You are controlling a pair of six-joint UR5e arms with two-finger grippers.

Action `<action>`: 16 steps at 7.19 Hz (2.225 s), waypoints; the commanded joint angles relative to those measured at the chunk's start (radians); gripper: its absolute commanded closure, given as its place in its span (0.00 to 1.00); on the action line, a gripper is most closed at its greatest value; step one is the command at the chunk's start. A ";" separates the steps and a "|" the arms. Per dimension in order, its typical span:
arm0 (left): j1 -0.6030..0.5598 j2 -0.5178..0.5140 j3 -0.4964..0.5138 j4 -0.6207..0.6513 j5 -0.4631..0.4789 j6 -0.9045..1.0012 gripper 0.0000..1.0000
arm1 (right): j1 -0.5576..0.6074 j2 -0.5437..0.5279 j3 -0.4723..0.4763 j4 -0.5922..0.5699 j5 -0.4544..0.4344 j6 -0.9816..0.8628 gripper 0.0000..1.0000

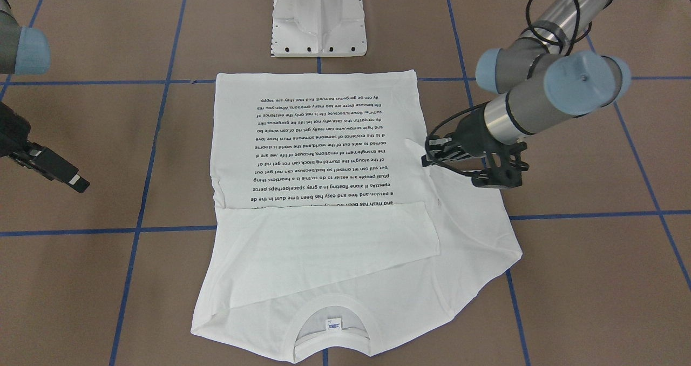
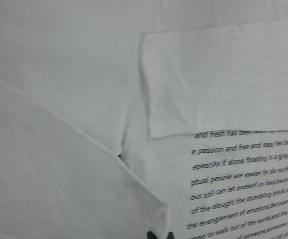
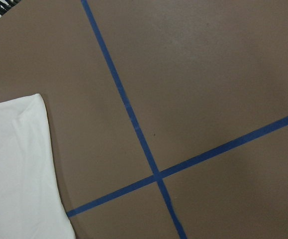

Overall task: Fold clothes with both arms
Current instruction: 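Grasp the other sleeve with the left gripper and fold it across the shirt, then release the sleeve with the left gripper while the right gripper moves to the hem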

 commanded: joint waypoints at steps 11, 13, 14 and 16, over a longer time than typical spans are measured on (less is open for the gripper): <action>0.324 -0.360 0.315 -0.278 0.502 -0.367 0.01 | -0.070 -0.096 0.098 0.013 0.002 0.002 0.00; 0.317 -0.128 0.030 -0.176 0.483 -0.333 0.01 | -0.315 -0.093 0.248 0.009 -0.188 0.338 0.01; 0.301 -0.037 -0.067 -0.157 0.478 -0.327 0.04 | -0.447 -0.104 0.311 0.006 -0.254 0.490 0.02; 0.293 0.088 -0.167 -0.157 0.477 -0.315 0.07 | -0.813 -0.208 0.443 -0.005 -0.589 0.712 0.08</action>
